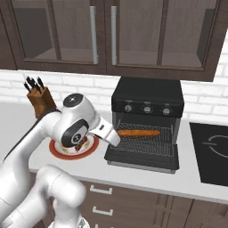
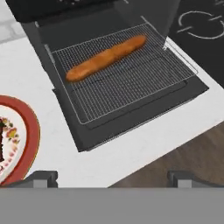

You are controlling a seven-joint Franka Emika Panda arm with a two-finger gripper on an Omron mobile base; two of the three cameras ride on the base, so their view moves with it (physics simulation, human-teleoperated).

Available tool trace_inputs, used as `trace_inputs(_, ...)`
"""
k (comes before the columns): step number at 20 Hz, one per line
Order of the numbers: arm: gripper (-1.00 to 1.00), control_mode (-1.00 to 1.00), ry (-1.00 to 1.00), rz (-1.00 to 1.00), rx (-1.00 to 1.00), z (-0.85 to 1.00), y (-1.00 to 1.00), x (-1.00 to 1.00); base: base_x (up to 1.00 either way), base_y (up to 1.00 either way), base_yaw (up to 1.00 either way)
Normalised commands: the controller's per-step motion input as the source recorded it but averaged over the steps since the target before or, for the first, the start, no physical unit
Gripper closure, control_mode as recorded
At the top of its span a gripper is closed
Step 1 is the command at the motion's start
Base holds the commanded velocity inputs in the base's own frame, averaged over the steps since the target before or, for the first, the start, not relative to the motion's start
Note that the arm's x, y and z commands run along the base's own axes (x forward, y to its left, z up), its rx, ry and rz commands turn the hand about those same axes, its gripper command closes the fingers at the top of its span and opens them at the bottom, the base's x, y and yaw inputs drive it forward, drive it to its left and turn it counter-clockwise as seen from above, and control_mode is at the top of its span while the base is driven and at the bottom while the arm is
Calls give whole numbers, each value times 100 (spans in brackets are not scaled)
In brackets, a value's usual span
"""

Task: Pick up the kebab skewer and baguette bread, and place them inside the toaster oven. Close the toaster oven door and start by setting the timer.

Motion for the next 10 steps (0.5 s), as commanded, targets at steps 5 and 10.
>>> trace_inputs(5, -100, -100, 36, 41, 0, 0, 89, 10, 0, 0, 0)
trace_inputs(10, -100, -100, 29, 19, -3, 0, 81, 8, 0, 0, 0)
